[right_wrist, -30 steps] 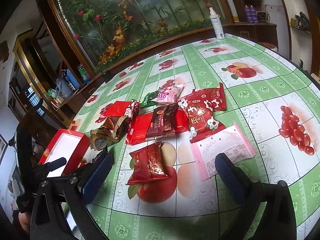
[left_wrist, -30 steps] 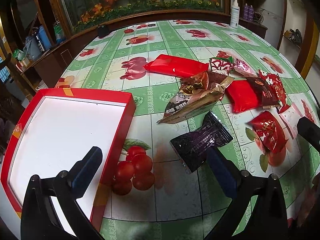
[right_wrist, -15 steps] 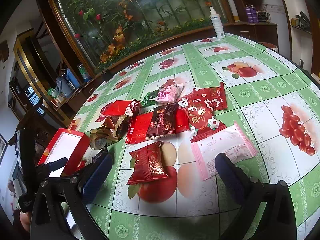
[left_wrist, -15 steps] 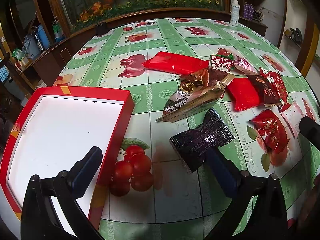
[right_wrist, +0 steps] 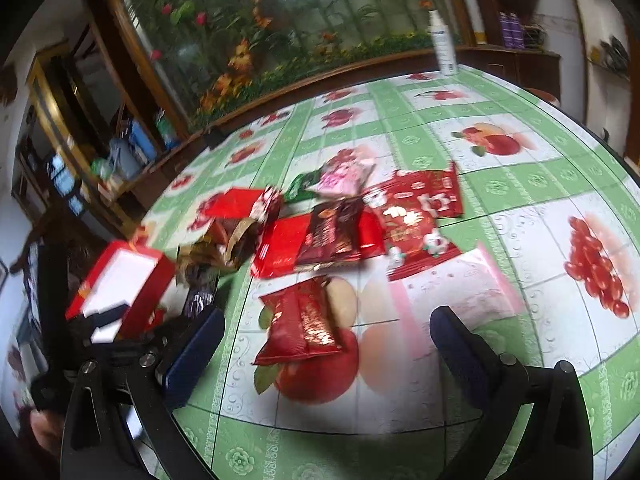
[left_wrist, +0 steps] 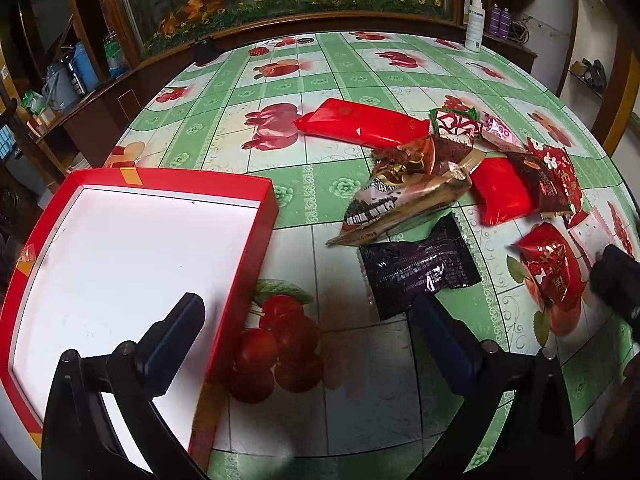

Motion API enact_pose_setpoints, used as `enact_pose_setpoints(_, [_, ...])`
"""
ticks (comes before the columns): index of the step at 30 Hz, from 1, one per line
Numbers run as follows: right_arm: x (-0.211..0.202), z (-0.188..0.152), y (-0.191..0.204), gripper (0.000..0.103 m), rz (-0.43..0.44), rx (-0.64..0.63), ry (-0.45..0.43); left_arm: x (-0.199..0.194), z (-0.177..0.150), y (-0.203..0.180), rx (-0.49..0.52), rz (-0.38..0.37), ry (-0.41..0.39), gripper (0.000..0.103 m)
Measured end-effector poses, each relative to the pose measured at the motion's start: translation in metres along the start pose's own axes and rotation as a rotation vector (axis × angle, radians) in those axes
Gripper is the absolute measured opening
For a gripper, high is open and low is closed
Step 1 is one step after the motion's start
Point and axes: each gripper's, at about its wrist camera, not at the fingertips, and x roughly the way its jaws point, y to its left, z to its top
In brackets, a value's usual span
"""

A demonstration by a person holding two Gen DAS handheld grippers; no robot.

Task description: Organize snacks

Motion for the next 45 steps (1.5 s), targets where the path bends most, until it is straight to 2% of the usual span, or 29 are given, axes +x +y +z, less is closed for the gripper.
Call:
enact_pose_setpoints(3, [0.010,-0.001,0.011,0.102,-0.007,-0.047,0.046,-0.001,0.003,0.000,0.016,-0.012,0.005,0.103])
enact_pose_setpoints(6, [0.025,0.001,0.017,0.100,-0.014,-0.067,0.116,-0.001,0.006,0.000,0.023,-0.057,0.021,0.103])
enact_pose_setpoints(8, [0.033,0.002,0.022,0.099,-0.048,-0.098,0.154,0.001,0.009,0.000,0.024,-0.089,0.040,0.103])
enact_pose_setpoints(9, [0.034,0.003,0.024,0.092,-0.045,-0.106,0.157,0.003,0.010,-0.001,0.021,-0.097,0.051,0.103])
enact_pose_setpoints(11, [0.037,0.004,0.027,0.087,-0.045,-0.116,0.165,0.005,0.012,-0.001,0.011,-0.114,0.066,0.103])
enact_pose_setpoints(12, [0.038,0.005,0.028,0.080,-0.059,-0.123,0.169,0.006,0.013,-0.002,0.003,-0.134,0.077,0.103])
enact_pose_setpoints(13, [0.038,0.005,0.029,0.068,-0.081,-0.140,0.172,0.007,0.014,-0.002,-0.002,-0.140,0.085,0.103])
enact_pose_setpoints(14, [0.038,0.005,0.030,0.060,-0.111,-0.163,0.176,0.007,0.014,-0.003,-0.006,-0.141,0.086,0.103])
enact_pose_setpoints(15, [0.038,0.005,0.031,0.045,-0.143,-0.185,0.176,0.007,0.014,-0.003,-0.007,-0.138,0.089,0.103])
enact_pose_setpoints(16, [0.037,0.006,0.028,0.043,-0.160,-0.193,0.175,0.007,0.015,-0.004,-0.012,-0.139,0.090,0.103])
enact_pose_setpoints(18, [0.032,0.006,0.019,0.043,-0.133,-0.180,0.173,0.007,0.016,-0.004,-0.026,-0.140,0.099,0.103])
enact_pose_setpoints(22, [0.022,0.002,0.004,0.043,-0.157,-0.192,0.163,0.005,0.018,-0.006,-0.068,-0.162,0.127,0.103])
enact_pose_setpoints(27, [0.012,-0.001,-0.009,0.044,-0.129,-0.180,0.144,0.004,0.021,-0.013,-0.114,-0.146,0.154,0.103])
enact_pose_setpoints(32, [0.012,-0.001,-0.006,0.046,-0.129,-0.193,0.147,-0.016,0.025,-0.023,-0.079,-0.093,0.075,0.103])
enact_pose_setpoints(34, [0.011,0.000,-0.009,0.046,-0.106,-0.172,0.143,-0.020,0.024,-0.030,-0.062,-0.135,0.074,0.103])
enact_pose_setpoints(36, [0.011,0.001,-0.013,0.047,-0.083,-0.150,0.139,-0.016,0.022,-0.042,-0.027,-0.156,0.097,0.103])
enact_pose_setpoints(39, [0.010,0.002,-0.016,0.047,-0.066,-0.134,0.136,-0.006,0.020,-0.051,0.000,-0.122,0.117,0.103])
enact_pose_setpoints(45, [0.010,0.002,-0.016,0.047,-0.059,-0.128,0.134,0.016,0.022,-0.038,-0.064,-0.102,0.156,0.103])
